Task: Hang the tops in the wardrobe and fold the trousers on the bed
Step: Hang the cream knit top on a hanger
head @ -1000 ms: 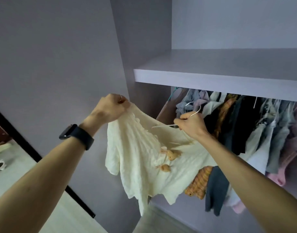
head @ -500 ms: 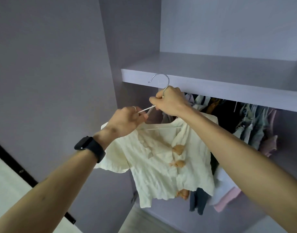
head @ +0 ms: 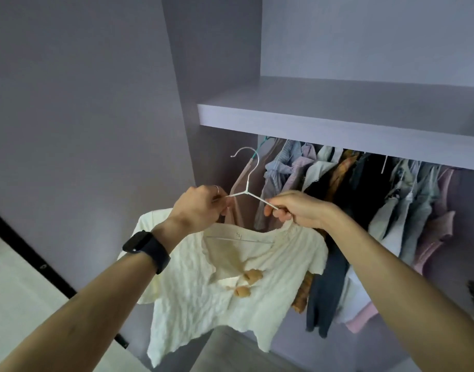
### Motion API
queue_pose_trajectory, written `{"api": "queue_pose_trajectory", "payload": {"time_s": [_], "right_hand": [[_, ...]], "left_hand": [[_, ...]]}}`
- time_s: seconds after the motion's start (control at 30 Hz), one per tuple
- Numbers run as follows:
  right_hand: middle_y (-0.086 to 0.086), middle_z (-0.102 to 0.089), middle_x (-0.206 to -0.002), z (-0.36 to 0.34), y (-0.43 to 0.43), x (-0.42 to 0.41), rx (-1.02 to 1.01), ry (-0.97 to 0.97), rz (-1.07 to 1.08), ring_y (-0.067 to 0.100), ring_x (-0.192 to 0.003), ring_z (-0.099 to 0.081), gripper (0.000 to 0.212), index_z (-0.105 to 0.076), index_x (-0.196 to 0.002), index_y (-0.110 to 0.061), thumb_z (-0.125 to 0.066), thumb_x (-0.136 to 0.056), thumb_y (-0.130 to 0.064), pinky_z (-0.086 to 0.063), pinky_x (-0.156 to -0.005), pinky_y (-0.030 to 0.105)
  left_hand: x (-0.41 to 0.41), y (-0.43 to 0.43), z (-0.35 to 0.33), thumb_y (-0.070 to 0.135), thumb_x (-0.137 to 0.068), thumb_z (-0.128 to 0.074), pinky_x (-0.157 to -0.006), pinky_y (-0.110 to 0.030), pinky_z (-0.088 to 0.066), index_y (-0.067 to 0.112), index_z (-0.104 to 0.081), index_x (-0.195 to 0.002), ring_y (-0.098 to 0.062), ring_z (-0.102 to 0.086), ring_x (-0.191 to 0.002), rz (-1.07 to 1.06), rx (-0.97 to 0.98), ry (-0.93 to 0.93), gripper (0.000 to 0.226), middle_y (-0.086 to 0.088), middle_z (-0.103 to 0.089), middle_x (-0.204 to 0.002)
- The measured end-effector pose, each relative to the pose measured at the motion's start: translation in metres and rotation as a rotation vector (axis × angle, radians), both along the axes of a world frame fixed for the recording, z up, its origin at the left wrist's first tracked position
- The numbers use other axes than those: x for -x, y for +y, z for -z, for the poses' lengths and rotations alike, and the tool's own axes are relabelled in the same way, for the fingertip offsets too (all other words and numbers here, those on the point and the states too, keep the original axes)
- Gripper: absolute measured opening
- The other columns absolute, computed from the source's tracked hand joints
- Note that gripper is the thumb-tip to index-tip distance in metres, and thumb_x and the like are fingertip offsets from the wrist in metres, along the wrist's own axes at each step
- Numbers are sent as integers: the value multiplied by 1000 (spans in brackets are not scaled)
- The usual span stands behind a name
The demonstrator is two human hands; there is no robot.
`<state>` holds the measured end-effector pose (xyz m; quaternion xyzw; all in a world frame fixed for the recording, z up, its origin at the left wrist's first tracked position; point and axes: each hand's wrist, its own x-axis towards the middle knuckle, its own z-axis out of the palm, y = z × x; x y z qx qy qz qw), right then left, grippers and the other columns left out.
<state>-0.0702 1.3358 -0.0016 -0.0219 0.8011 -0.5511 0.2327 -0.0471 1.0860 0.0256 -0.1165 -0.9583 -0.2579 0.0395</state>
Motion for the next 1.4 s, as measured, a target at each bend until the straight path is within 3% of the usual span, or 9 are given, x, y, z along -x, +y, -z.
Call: {"api": "queue_pose_trajectory", "payload": {"time_s": [0.17, 0.3, 0.5, 0.6, 0.73, 0.87, 1.1, 1.27, 1.4], "right_hand": [[11, -56, -82, 13, -21, -2, -48, 92, 186, 11, -65, -42, 28, -65, -76, -7, -48, -98, -12, -30, -53, 18], [5, -53, -67, 16, -25, -8, -70, 155, 113, 14, -63, -46, 21, -70, -77, -6, -56, -92, -11, -36, -58, 22], [-5, -66, -72, 14, -1, 2, -639, -207, -147, 12, -65, -54, 21, -74, -84, -23, -80, -75, -41, -35, -57, 25], [1, -60, -67, 24, -5, -2, -682, -281, -268, 9, -54, -49, 3, -72, -80, -11, -74, -80, -13, -35, -46, 20], [17, -65, -69, 39, 0, -1, -566, 80, -141, 15, -52, -57, 12, -76, -81, -5, -65, -86, -5, -48, -50, 25], [-2, -72, -69, 32, 5, -24, -241, 440, 153, 9, -62, -69, 13, -75, -83, -22, -67, -94, -22, -57, -61, 29], [-7, -59, -126, 42, 37, -31, -567, 616, 187, 11, -115, -56, 39, -63, -132, -33, -67, -94, -38, -41, -92, 25], [-14, -74, -88, 57, 48, -31, -477, 614, 119, 4, -88, -69, 13, -79, -100, -24, -72, -92, -32, -50, -81, 24], [-6, -75, -90, 61, 56, -34, -361, 824, 271, 8, -83, -70, 4, -80, -90, -17, -79, -86, -16, -53, -81, 24]], "left_hand": [[-3, 17, 2, 57, -91, -53, -80, -38, -55, 33, -64, -97, -24, -65, -87, 33, 90, -21, 27, 8, -71, -90], [1, 36, 8, 45, -97, -57, -82, -37, -53, 19, -69, -93, -23, -65, -86, 71, -27, -83, 29, -1, -71, -86], [-12, 27, 26, 38, -99, -60, -73, -28, -52, 13, -70, -84, -13, -68, -74, 119, -33, -132, 30, 7, -69, -73], [-17, 31, 24, 35, -99, -61, -71, -25, -50, 15, -68, -78, -7, -64, -68, 166, -23, -114, 30, 12, -65, -68], [-18, 27, 26, 34, -100, -57, -72, -29, -44, 23, -60, -70, -19, -58, -73, 159, 79, -109, 32, 2, -67, -79], [-8, 8, 31, 30, -100, -53, -74, -34, -46, 19, -66, -77, -30, -62, -82, 4, 16, -28, 28, -1, -69, -82], [1, -8, 10, 34, -98, -62, -63, -7, -40, 20, -77, -91, -7, -63, -76, 32, -122, -18, 21, 9, -69, -75], [4, -4, -4, 37, -99, -62, -61, -3, -36, 40, -67, -76, 11, -56, -63, 93, -53, 22, 23, 11, -64, -67], [5, -8, 3, 34, -98, -62, -62, -7, -37, 31, -73, -86, 6, -58, -67, 58, -76, 41, 17, 14, -65, -69]]}}
